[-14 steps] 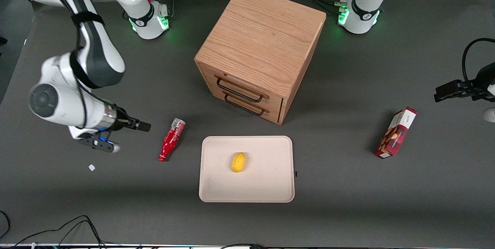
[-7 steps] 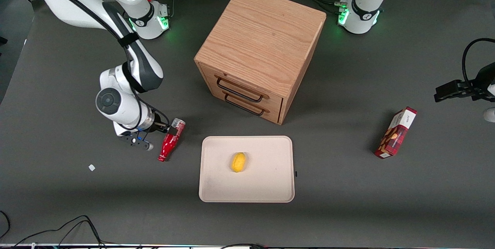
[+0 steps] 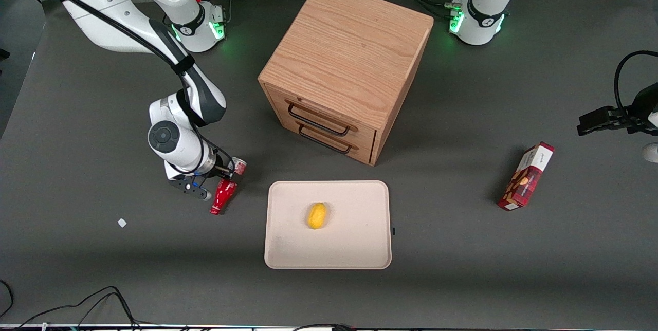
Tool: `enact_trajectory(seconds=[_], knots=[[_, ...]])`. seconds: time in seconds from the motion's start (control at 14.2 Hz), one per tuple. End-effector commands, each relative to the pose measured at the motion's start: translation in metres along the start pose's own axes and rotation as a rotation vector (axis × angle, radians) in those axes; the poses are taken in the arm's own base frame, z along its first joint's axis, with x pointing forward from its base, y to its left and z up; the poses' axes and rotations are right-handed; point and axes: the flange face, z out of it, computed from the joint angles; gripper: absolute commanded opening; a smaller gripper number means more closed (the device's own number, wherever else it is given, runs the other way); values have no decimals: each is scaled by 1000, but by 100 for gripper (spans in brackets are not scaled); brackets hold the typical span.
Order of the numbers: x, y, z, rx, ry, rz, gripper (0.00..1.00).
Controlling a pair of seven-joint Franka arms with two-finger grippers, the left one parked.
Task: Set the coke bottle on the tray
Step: 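Lower the open right gripper over the bottle and close on it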
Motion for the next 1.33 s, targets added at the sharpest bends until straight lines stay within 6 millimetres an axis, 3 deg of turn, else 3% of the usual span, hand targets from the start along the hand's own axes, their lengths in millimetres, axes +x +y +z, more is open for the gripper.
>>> enact_trajectory(seconds=[0.0, 0.28, 0.91, 0.98, 1.05, 1.12, 1.26], knots=[[5, -7, 3, 5, 27, 24, 100], [0, -14, 18, 9, 23, 28, 100], [1, -13, 22, 5, 36, 9, 99], [1, -13, 22, 4, 37, 8, 92], [1, -13, 22, 4, 37, 8, 59], [1, -13, 22, 4, 37, 12, 4], [1, -14, 21, 5, 41, 11, 0]])
